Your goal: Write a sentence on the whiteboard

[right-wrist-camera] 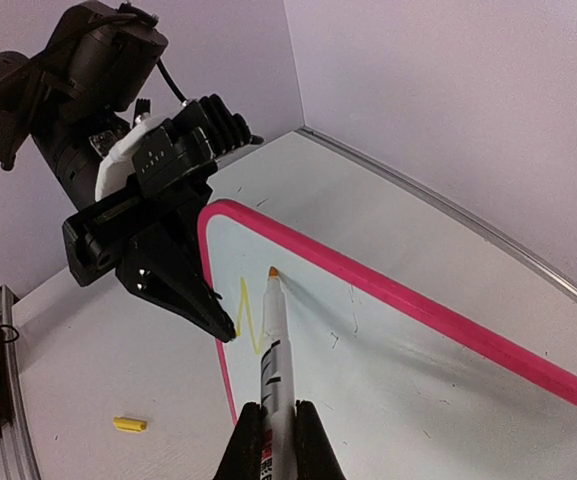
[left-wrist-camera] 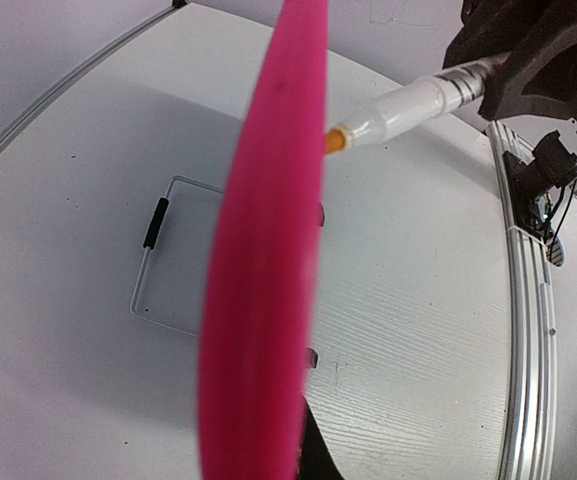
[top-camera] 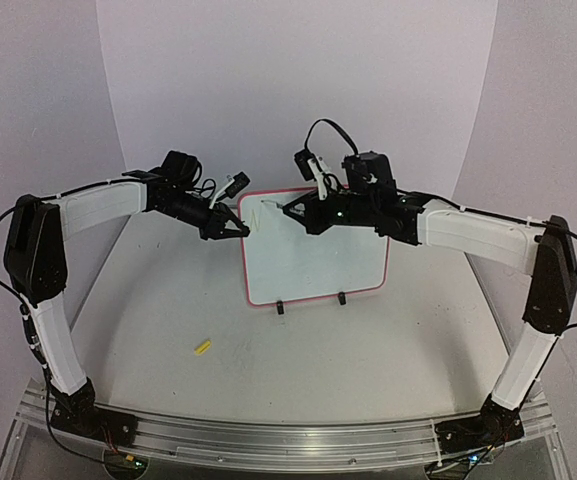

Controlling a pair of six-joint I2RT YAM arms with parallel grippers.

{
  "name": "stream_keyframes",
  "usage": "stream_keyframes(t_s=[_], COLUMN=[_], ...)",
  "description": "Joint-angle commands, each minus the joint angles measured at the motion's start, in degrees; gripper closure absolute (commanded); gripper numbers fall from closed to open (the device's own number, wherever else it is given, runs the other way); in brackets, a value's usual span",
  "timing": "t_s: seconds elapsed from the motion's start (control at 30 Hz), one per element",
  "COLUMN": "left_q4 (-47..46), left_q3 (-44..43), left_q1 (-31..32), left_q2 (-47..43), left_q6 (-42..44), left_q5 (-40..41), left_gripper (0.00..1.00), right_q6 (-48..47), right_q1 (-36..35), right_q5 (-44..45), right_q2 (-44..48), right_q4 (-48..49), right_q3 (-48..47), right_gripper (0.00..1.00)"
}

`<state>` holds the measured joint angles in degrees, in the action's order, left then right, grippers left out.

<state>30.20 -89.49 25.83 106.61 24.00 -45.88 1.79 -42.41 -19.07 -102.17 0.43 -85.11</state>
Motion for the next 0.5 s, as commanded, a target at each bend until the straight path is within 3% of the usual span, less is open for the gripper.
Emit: stream_keyframes(t_s=[0.0, 0.47], left_q4=[2.15, 2.15], left_q3=[-0.31, -0.40], left_q1=[0.36, 0.37], left_q2=[-0.79, -0.61], left_q6=[3.01, 3.02], left_q5=[5.93, 6.13], left_gripper=[1.00, 1.00], right_q6=[1.01, 1.76], right_q1=[0.54, 0.53], right_q5=[3.08, 3.42], right_q2=[1.19, 1.53], right_q4=[1.34, 1.42], right_q3=[3.24, 6.46], right_gripper=[1.00, 1.00])
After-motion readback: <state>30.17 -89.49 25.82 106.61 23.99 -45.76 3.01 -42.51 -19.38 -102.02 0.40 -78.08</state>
